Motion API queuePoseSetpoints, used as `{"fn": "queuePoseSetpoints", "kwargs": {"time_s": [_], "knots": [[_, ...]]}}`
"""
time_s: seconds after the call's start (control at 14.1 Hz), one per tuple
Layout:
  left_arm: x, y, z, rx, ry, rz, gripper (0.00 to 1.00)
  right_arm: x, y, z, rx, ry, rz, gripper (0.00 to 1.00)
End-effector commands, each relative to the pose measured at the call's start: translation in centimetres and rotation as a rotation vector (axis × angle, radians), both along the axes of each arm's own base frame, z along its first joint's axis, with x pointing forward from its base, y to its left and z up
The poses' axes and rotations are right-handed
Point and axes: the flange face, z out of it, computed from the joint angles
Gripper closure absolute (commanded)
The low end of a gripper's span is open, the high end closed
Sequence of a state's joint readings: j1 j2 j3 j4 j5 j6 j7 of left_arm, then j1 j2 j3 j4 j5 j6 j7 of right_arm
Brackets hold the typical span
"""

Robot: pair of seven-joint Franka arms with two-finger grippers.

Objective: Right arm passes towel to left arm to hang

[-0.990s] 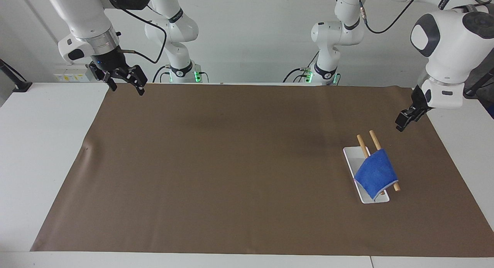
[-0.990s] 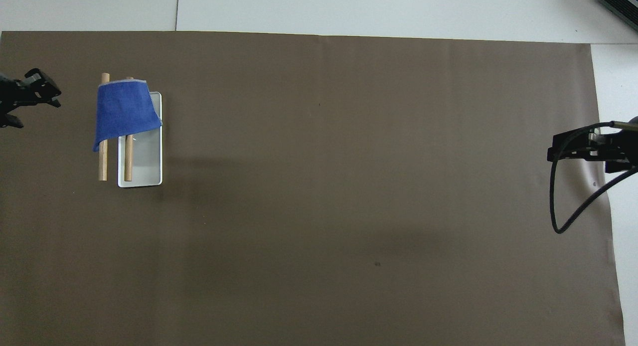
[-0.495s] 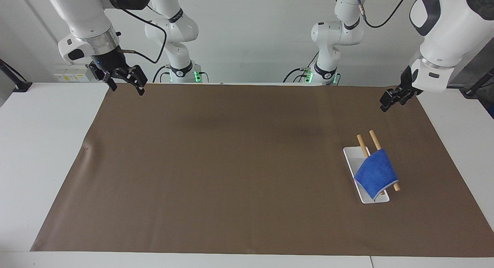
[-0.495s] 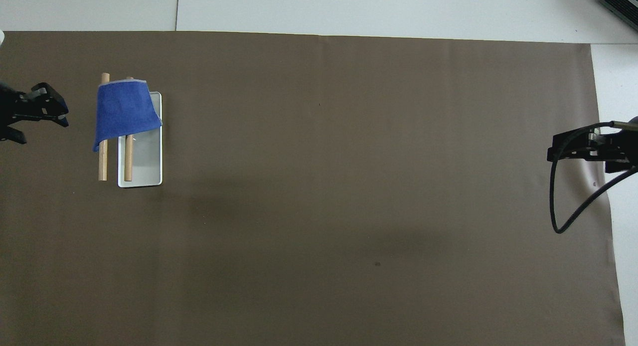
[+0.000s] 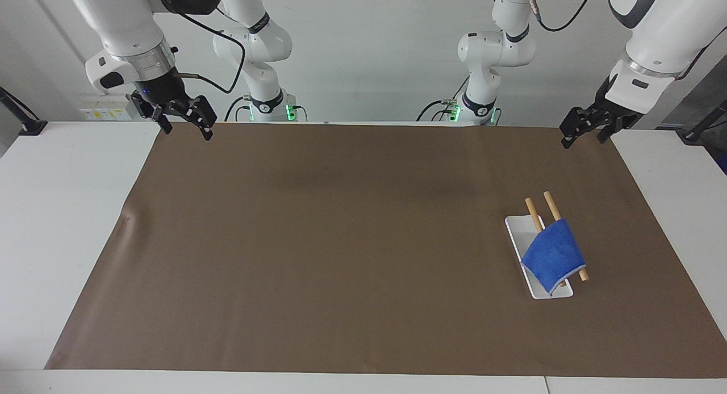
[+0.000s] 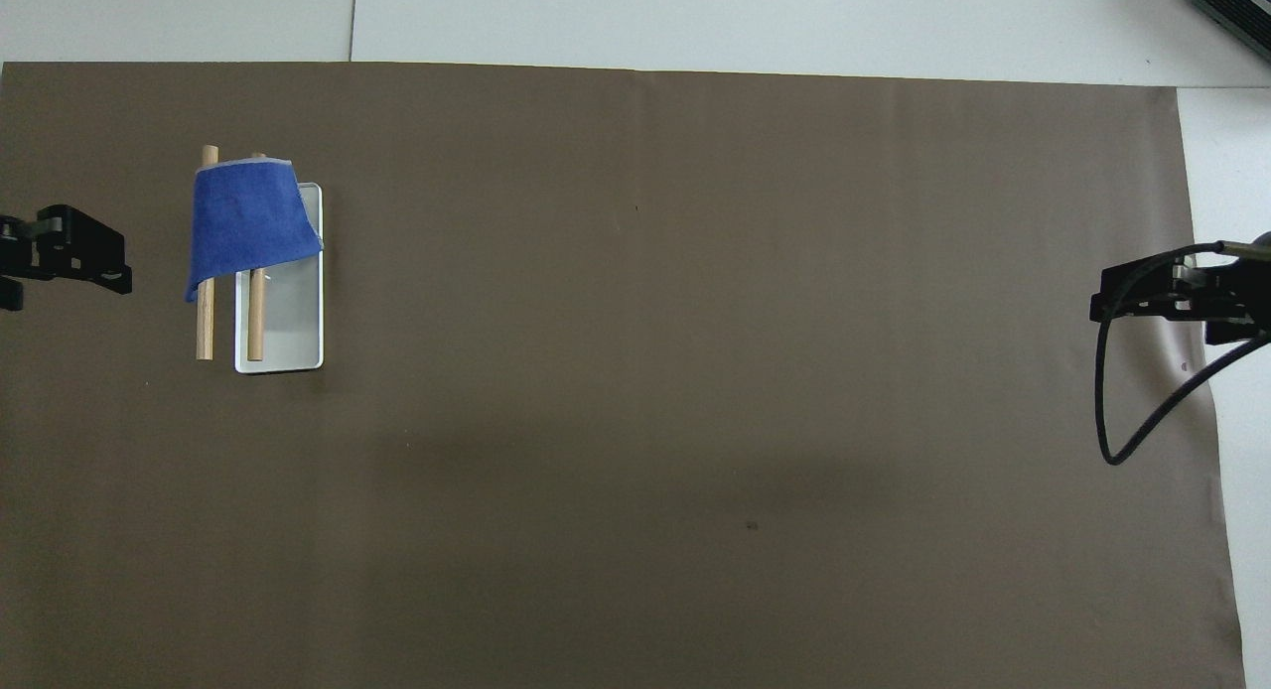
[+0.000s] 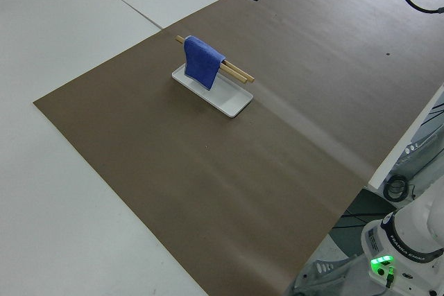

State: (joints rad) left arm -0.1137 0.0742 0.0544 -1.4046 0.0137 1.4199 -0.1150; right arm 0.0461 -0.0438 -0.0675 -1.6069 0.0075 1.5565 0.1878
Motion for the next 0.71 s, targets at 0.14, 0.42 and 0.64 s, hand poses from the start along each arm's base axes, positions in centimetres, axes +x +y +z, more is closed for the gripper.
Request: {"fn": "queuePoseSetpoints", "kwargs": {"time_s": [0.14,0.42,0.64], "knots": [[-0.22,0.58,0.92,-0.021,-0.034,-0.088,0.00,-0.58,-0.18,0.01,0.021,-0.001,0.005,0.00],[0.02,0.50,0.63,-0.022,-0.054,-0.090,0.00,-0.60,-0.43,0.07,0.021,-0.001,-0.004,0.00],[-0.44,0.13,0.30,-0.023,-0.046,-0.085,0.00,-0.68,-0.49,0.00,0.023,0.007,-0.005,0.00]]}}
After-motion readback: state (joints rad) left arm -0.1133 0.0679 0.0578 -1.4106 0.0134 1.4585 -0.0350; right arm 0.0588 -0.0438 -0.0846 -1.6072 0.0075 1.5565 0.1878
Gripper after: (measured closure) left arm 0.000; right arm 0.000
